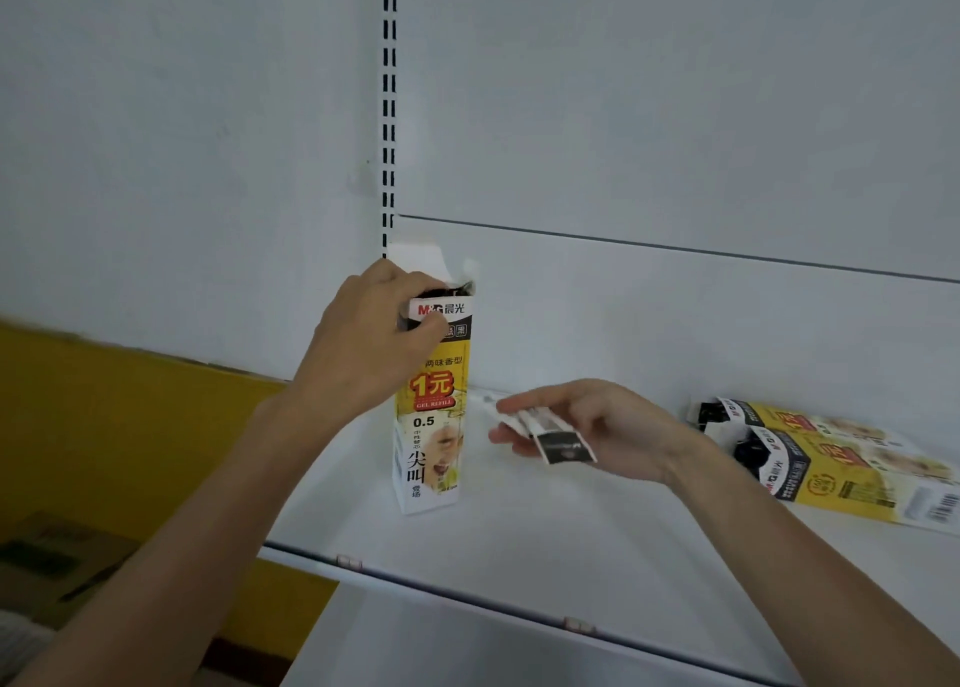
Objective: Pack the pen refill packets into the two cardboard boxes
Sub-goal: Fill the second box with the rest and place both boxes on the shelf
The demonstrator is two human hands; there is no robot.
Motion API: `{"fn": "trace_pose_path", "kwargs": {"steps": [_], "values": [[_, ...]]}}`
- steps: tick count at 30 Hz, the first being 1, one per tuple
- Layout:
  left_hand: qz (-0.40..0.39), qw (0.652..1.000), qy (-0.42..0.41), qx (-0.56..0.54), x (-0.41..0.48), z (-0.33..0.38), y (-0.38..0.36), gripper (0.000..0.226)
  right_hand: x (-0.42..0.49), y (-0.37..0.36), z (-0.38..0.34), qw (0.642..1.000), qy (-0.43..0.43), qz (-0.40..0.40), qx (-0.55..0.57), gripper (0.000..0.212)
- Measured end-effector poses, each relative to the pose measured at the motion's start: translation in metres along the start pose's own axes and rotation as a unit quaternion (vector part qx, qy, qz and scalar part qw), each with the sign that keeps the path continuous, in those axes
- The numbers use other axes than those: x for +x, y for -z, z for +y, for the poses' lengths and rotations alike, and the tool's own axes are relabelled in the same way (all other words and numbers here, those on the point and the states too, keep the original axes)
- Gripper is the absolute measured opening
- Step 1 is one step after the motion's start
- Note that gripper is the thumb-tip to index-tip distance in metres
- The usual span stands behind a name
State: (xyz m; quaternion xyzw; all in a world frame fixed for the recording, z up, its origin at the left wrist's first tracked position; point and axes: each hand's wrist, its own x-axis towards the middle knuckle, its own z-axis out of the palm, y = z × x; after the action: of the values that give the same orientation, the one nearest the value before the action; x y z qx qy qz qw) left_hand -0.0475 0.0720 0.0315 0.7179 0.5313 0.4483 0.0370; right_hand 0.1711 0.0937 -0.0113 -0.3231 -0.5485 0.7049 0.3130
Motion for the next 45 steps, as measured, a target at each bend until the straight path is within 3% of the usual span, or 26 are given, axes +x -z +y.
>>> {"fn": "trace_pose_path", "kwargs": {"steps": [3,6,9,12,17,21,26,31,34,39,42,45], "values": [[0.004,1.000,-0.009,-0.015,-0.001,0.000,-0.001,0.028,0.001,-0.003,-0.013,0.990,0.074,0.055,-0.110,0.036],[-0.002,1.000,-0.013,-0.027,0.000,0.002,0.000,0.026,0.010,-0.013,-0.036,0.934,0.186,0.197,-0.231,0.018],[-0.015,1.000,-0.019,-0.016,-0.002,0.006,-0.001,0.027,0.021,-0.016,-0.066,0.859,0.269,0.315,-0.300,0.019],[-0.018,0.999,-0.029,0.004,-0.004,0.010,-0.001,0.042,0.023,-0.026,-0.101,0.808,0.358,0.315,-0.345,0.024],[-0.005,1.000,-0.027,-0.013,-0.003,0.007,-0.004,0.032,0.022,-0.052,-0.134,0.785,0.423,0.251,-0.376,0.018],[0.003,1.000,-0.026,-0.017,-0.002,0.002,-0.002,0.024,0.029,-0.062,-0.137,0.809,0.415,0.172,-0.379,0.016],[0.000,0.999,-0.033,-0.002,-0.002,-0.003,-0.002,0.025,0.041,-0.058,-0.133,0.817,0.364,0.136,-0.427,0.015],[-0.008,0.999,-0.040,0.021,-0.004,-0.002,-0.003,0.037,0.057,-0.050,-0.121,0.800,0.261,0.100,-0.531,0.014],[-0.010,0.999,-0.037,0.022,-0.002,-0.001,-0.004,0.040,0.065,-0.047,-0.109,0.827,0.180,0.030,-0.532,0.007],[0.000,0.999,-0.043,0.016,-0.001,-0.007,-0.005,0.039,0.071,-0.041,-0.111,0.886,0.300,0.095,-0.340,0.015],[0.023,0.998,-0.052,0.010,-0.001,-0.008,-0.008,0.038,0.076,-0.049,-0.097,0.869,0.217,0.045,-0.442,0.011],[0.035,0.998,-0.051,-0.011,-0.003,-0.009,-0.014,0.038,0.079,-0.046,-0.091,0.873,0.202,0.092,-0.435,0.021]]}}
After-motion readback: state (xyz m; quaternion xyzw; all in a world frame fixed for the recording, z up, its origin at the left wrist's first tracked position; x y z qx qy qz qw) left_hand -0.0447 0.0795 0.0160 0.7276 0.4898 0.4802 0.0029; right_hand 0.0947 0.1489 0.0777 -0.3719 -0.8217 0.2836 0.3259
